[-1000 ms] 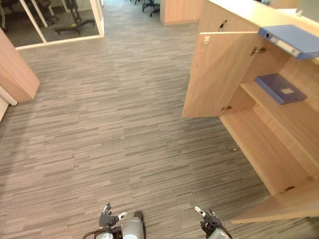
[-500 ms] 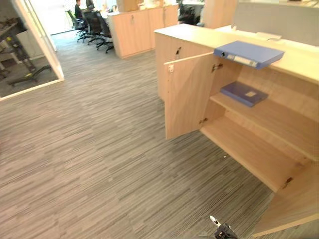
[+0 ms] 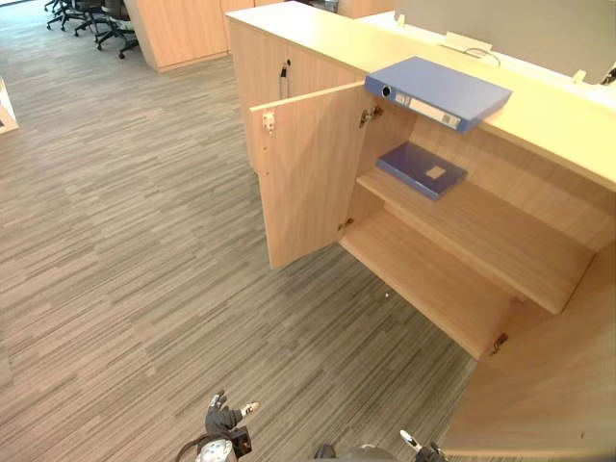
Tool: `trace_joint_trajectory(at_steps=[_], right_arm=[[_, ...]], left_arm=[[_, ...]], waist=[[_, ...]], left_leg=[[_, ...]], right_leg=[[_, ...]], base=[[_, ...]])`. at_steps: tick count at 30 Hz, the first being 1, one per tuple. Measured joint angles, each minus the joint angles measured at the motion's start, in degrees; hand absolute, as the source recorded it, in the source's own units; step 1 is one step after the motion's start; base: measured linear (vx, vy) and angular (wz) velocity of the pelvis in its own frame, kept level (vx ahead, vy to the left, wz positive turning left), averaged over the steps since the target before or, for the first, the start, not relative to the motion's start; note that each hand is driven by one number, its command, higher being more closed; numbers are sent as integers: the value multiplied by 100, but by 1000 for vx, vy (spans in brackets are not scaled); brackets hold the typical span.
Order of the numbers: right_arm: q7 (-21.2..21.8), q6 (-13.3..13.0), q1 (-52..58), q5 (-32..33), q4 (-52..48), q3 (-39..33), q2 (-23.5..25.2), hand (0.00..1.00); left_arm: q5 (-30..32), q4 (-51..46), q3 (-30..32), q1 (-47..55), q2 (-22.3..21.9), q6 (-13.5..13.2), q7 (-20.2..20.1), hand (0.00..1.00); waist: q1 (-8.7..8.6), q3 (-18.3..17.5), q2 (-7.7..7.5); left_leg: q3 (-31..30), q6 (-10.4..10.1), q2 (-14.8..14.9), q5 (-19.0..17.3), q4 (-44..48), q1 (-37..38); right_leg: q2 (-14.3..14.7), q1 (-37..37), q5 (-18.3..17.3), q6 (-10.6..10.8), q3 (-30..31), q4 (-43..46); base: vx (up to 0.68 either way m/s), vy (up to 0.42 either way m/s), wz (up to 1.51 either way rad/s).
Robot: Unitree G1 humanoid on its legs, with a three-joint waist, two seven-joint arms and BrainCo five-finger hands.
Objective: Walk over to the cabinet, pick up the folder, carry it to the office cabinet, place the folder inside the office cabinet, then close the office cabinet door
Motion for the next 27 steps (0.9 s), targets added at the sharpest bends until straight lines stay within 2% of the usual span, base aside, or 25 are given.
trace_joint_trajectory(at_steps=[1,2,3,5,7,8,10,11,12,13,14,15,17,21,23,24,26,27], right_arm=[[-4,-22,-14,61,-129,156,-44,0],[-4,-32,-51,114,-121,185,-60,0],[-9,-46,-180,210,-24,258,-57,0],[-5,-43,-396,206,78,559,-52,0],[6,-32,-548,192,163,639,-49,0],[10,-29,-636,197,200,642,-49,0],[29,-28,-654,186,209,776,-57,0],[54,-28,-652,185,213,824,-47,0],[76,-29,-638,167,211,857,-52,0],[89,-29,-616,150,204,880,-80,0],[92,-31,-600,142,217,981,-126,0],[96,-30,-595,89,215,1024,-40,0],[94,-27,-605,64,223,1017,-16,0],[166,7,-574,271,221,1078,18,0],[225,16,-525,472,207,1062,73,0],[226,22,-498,529,198,1019,81,0],[221,36,-485,691,70,958,70,0],[223,36,-453,748,-50,947,59,0]], left_arm=[[-16,-141,115,108,14,-4,-4,0],[-25,-188,156,159,35,-2,-5,0],[-29,-195,165,246,175,-7,-5,0],[-56,-171,110,407,336,-6,-6,0],[-136,-194,114,362,372,-24,-11,0],[-214,-191,110,297,369,-44,-16,0],[-277,-199,108,284,357,-108,-32,0],[-322,-193,101,267,347,-115,-47,0],[-376,-187,99,282,327,-114,-47,0],[-397,-172,99,303,311,-114,-47,0],[-499,-90,114,256,316,-108,-46,0],[-485,-34,96,203,404,-111,-43,0],[-555,20,175,154,358,-127,-43,0],[-598,118,395,206,300,-122,-43,0],[-588,217,349,251,299,-114,-44,0],[-564,234,322,243,277,-114,-44,0],[-483,113,212,281,234,-111,-45,0],[-451,77,118,301,227,-110,-48,0]], waist=[[76,13,69],[127,15,91],[227,21,105],[289,84,14],[393,137,26],[461,236,10],[488,261,13],[493,266,6],[503,251,37],[522,228,108],[588,236,156],[559,210,14],[567,212,-29],[592,15,-29],[595,-273,-13],[607,-302,-21],[594,-334,38],[582,-347,66]], left_leg=[[83,135,449,195,1390,-541],[155,188,670,202,1958,-721],[293,226,1015,182,2735,-921],[327,203,1224,50,3125,-1241],[222,183,1216,-178,2932,-1659],[103,133,1055,-347,2446,-1889],[-224,67,677,-391,1491,-2171],[-767,-51,249,-321,513,-2298],[-1509,-288,-129,-120,-676,-2259],[-1930,-412,-238,10,-1251,-2223],[-2212,-529,-438,798,-1320,-2108],[-2211,-483,-597,676,-1363,-2074],[-2310,-325,-781,392,-1054,-2128],[-1569,-112,-747,16,-850,-1884],[-1099,19,-705,-97,-930,-1776],[-905,39,-714,-110,-1058,-1617],[-592,105,-734,-149,-1353,-1154],[-529,112,-752,-152,-1489,-896]], right_leg=[[200,245,0,-8,170,-185],[292,368,-10,-24,307,-251],[391,631,-17,-42,623,-330],[361,969,-16,-41,1052,-479],[235,1130,-16,-38,1391,-548],[53,1266,-10,-27,1587,-547],[-222,1392,-19,-11,1783,-533],[-436,1466,-62,78,1886,-523],[-590,1477,-172,271,1989,-519],[-613,1500,-250,412,2067,-522],[-717,1581,-323,594,2245,-527],[-846,1497,-193,597,2304,-486],[-985,1359,-26,710,2463,-247],[-1307,1267,279,912,3162,-195],[-1508,906,590,1089,3634,-149],[-1589,750,638,1124,3802,8],[-1622,275,792,1222,4119,943],[-1581,-48,917,1149,4205,1644]], base=[[273,-80,-54],[399,7,-110],[325,31,-113],[415,61,-123],[305,126,-101],[243,209,-88],[249,262,-77],[278,344,-64],[291,372,-66],[344,408,-71],[367,413,-50],[369,394,-37],[320,361,-26],[279,293,-80],[224,221,-139],[189,199,-162],[143,155,-129],[74,110,-93]])
